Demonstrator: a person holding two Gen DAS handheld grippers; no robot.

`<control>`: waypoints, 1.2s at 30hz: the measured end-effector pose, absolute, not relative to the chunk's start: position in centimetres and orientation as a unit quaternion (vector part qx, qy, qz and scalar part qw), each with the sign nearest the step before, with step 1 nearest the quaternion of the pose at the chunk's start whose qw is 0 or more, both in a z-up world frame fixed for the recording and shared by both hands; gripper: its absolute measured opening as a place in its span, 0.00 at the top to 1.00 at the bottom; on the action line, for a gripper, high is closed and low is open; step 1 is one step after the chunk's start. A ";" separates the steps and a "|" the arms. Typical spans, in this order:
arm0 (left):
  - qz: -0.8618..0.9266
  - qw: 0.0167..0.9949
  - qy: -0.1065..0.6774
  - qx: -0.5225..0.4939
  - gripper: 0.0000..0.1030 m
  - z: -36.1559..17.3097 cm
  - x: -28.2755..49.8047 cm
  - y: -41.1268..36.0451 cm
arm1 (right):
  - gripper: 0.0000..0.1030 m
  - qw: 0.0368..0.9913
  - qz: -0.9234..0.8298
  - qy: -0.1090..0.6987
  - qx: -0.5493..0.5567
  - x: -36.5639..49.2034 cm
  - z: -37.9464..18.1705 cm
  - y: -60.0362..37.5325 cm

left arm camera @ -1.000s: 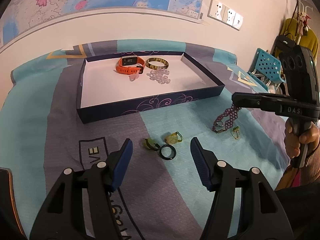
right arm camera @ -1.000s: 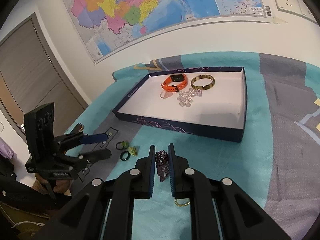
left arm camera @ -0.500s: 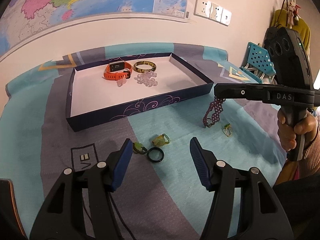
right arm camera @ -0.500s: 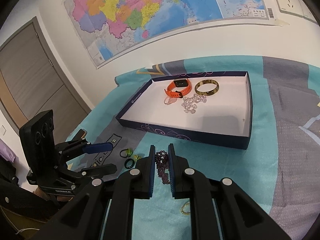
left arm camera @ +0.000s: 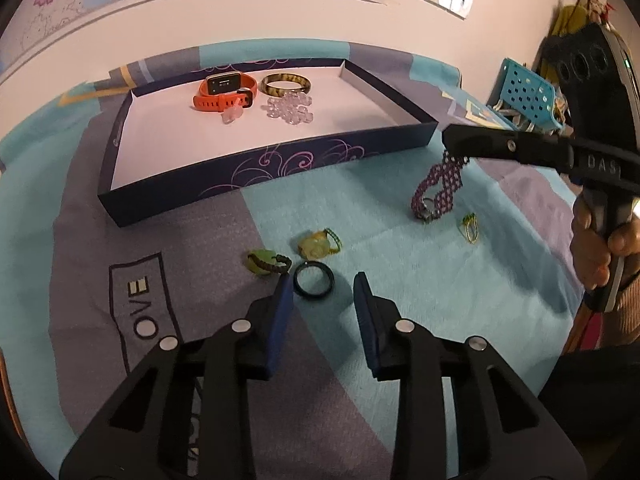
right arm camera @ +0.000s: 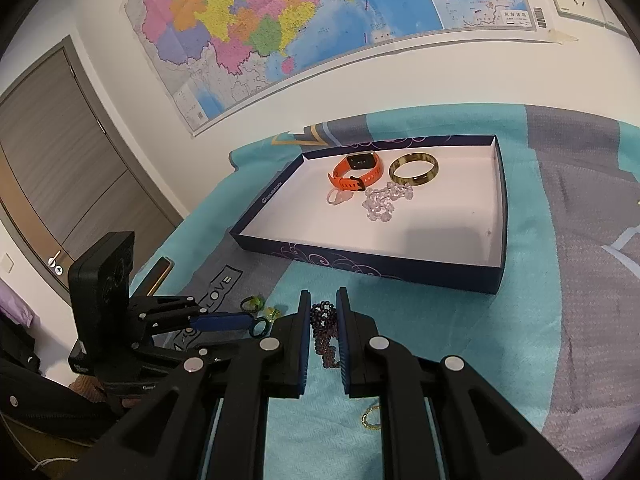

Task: Organize jewelry
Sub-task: 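Lift the beaded necklace with the right tool while the left tool approaches the black ring, then carry the necklace with the right tool into the box while the left tool carries the black ring there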

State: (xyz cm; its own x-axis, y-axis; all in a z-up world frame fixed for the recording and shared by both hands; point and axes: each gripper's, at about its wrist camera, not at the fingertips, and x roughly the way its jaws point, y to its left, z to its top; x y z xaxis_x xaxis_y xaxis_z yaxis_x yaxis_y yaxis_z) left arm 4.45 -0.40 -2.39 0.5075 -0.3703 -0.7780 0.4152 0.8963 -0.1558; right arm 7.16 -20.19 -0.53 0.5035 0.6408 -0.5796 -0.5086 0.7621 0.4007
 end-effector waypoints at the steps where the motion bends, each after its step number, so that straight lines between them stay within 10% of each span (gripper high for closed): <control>1: -0.225 0.868 0.442 0.023 0.70 -2.5 4.6 -0.4 | 0.89 0.863 0.333 0.370 0.088 7.2 -0.5 -20.1; 36: -0.219 0.899 0.377 0.035 0.78 2.3 4.7 0.3 | 0.89 0.881 0.340 0.322 0.071 9.3 3.7 -19.4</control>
State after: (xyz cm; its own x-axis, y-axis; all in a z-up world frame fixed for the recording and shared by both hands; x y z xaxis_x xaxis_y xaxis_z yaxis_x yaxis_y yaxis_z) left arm 4.70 0.30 2.31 0.6192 -0.3670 -0.6943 0.4205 0.9016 -0.1016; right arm 9.33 -19.40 3.74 0.5607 0.6453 -0.5189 -0.5537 0.7581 0.3444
